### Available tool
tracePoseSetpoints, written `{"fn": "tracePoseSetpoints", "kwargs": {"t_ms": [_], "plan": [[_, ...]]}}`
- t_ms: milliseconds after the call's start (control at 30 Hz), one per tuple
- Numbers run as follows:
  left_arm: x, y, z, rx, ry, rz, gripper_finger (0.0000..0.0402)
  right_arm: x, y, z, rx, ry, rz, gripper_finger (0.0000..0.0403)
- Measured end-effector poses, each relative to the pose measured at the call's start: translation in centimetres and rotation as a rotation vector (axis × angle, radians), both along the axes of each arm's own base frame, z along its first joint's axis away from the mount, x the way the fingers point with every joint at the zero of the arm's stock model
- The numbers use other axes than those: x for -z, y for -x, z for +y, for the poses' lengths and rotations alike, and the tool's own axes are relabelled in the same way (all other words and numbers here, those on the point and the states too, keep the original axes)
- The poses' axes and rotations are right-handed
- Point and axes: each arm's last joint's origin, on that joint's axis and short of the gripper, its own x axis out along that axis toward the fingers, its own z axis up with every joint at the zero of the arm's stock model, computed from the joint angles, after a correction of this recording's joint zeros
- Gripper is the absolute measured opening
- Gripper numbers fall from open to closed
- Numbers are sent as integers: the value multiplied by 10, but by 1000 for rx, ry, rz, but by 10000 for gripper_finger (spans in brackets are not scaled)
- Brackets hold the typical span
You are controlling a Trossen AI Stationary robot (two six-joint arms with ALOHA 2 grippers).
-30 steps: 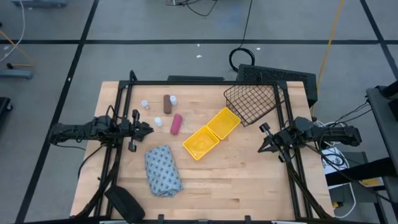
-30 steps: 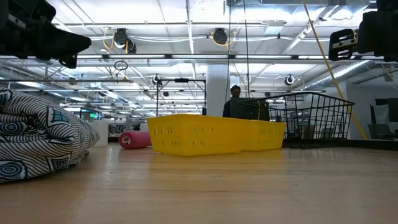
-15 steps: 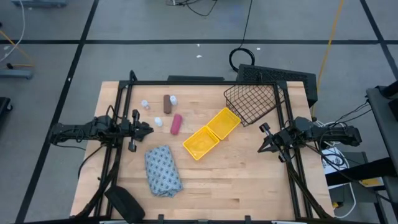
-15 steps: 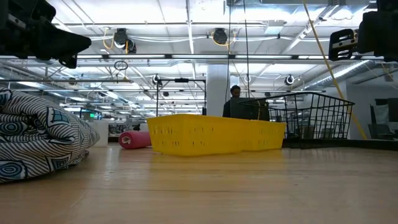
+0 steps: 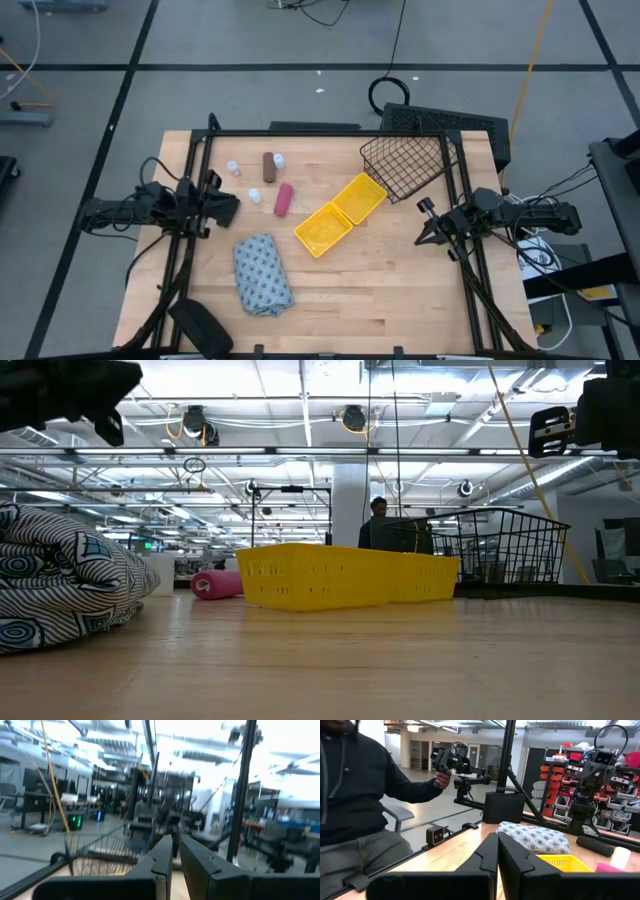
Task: Pick & place medical supplies in basket/bin
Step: Put the hospital gown into the black wire basket
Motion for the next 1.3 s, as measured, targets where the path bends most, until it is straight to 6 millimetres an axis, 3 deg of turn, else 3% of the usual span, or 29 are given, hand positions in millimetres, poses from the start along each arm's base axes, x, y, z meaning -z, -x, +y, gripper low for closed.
{"fn": "tracePoseSetpoints", "kwargs": {"t_ms": [400,567,700,833,1033,1300], "plan": [[-7,3,0,2,8,-73,42,0,0,0,0,-1,0,0],[-10,4,1,34,119,-114,46,0,0,0,0,0,0,0],[-11,2,-1,72,160,-110,84,0,0,0,0,0,0,0],[-20,-5,-6,118,193,-63,154,0,0,0,0,-1,1,0],[-56,-27,-20,235,201,87,241,0,0,0,0,-1,0,0],[-109,-76,-51,230,196,637,253,0,0,0,0,0,0,0]]}}
